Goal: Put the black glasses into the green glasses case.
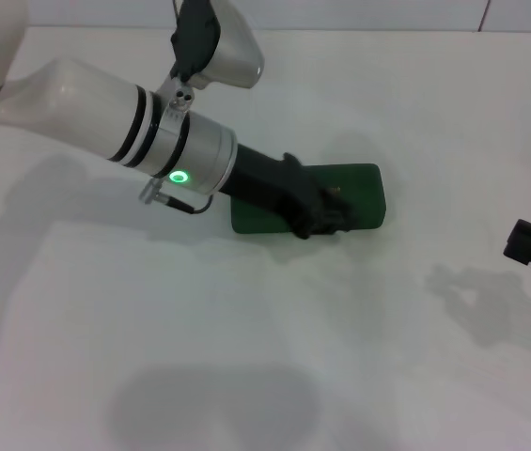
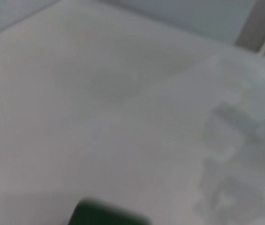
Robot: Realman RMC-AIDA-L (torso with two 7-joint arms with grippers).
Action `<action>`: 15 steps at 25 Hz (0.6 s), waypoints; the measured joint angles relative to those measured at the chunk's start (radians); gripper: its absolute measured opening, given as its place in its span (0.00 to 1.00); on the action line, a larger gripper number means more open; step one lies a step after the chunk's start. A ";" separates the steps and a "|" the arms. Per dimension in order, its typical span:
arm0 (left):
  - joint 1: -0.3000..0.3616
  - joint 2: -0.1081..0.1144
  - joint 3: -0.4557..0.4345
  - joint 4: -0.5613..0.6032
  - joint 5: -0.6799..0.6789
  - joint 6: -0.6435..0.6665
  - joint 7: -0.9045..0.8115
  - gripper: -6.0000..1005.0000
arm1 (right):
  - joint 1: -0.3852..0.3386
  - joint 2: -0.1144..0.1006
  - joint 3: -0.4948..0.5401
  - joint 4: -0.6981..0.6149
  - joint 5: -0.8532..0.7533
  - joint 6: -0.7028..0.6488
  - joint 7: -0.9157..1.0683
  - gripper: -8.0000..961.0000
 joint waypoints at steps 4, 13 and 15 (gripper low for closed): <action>0.147 -0.020 -0.074 0.255 -0.007 0.121 -0.008 0.22 | -0.003 -0.006 0.001 -0.004 -0.038 -0.043 -0.061 0.19; 0.440 -0.048 -0.412 0.391 -0.063 0.678 0.263 0.35 | 0.055 0.003 -0.032 -0.025 -0.061 -0.174 -0.117 0.35; 0.479 -0.039 -0.422 0.388 -0.064 0.687 0.288 0.43 | 0.076 0.006 -0.033 -0.034 -0.037 -0.206 -0.095 0.40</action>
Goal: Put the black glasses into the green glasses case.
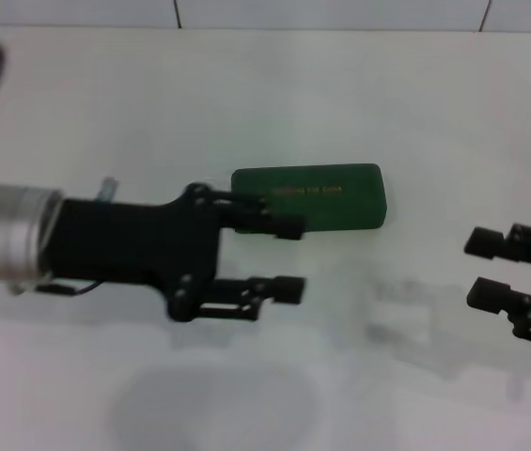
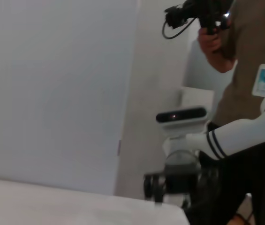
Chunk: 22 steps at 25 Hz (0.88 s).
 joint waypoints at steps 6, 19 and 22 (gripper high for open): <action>0.036 0.013 -0.069 -0.104 -0.007 0.037 0.110 0.60 | 0.047 0.002 -0.046 -0.058 0.005 0.023 0.066 0.53; 0.038 0.014 -0.077 -0.174 0.014 0.071 0.162 0.68 | 0.142 0.009 -0.168 -0.067 -0.039 0.098 0.079 0.81; 0.035 0.017 -0.085 -0.198 0.014 0.072 0.174 0.68 | 0.141 0.010 -0.165 -0.061 -0.035 0.099 0.076 0.82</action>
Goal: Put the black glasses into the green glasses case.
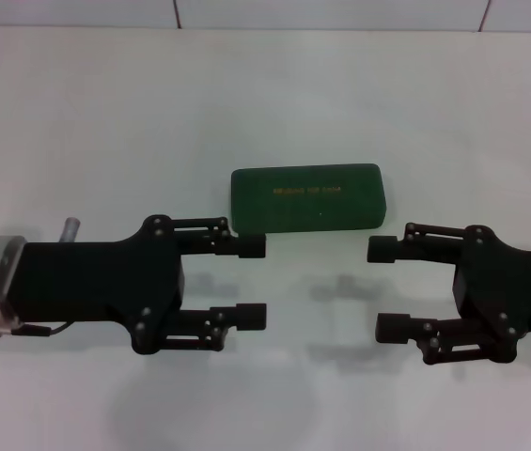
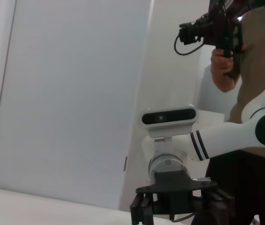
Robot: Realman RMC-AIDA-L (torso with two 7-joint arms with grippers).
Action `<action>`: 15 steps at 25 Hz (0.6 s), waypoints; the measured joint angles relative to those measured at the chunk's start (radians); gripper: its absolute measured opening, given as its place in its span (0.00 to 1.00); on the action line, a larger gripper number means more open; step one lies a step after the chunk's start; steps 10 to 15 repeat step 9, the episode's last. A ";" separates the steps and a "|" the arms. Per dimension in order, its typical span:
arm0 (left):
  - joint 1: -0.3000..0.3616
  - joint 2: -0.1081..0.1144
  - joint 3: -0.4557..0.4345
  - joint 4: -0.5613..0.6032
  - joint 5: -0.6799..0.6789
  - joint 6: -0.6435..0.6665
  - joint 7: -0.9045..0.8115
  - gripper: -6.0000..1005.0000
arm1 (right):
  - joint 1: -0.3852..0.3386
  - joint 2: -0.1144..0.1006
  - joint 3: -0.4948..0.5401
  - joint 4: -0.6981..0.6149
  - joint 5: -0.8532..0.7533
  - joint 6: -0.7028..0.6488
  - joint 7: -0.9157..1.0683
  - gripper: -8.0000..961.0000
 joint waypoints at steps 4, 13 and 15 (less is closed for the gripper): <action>-0.014 0.011 -0.024 -0.048 0.000 0.000 0.028 0.68 | -0.003 0.002 -0.001 0.004 0.001 0.011 -0.005 0.82; -0.017 0.013 -0.031 -0.058 0.001 -0.003 0.029 0.68 | -0.004 0.003 -0.003 0.005 0.002 0.015 -0.007 0.82; -0.017 0.013 -0.031 -0.058 0.001 -0.003 0.029 0.68 | -0.004 0.003 -0.003 0.005 0.002 0.015 -0.007 0.82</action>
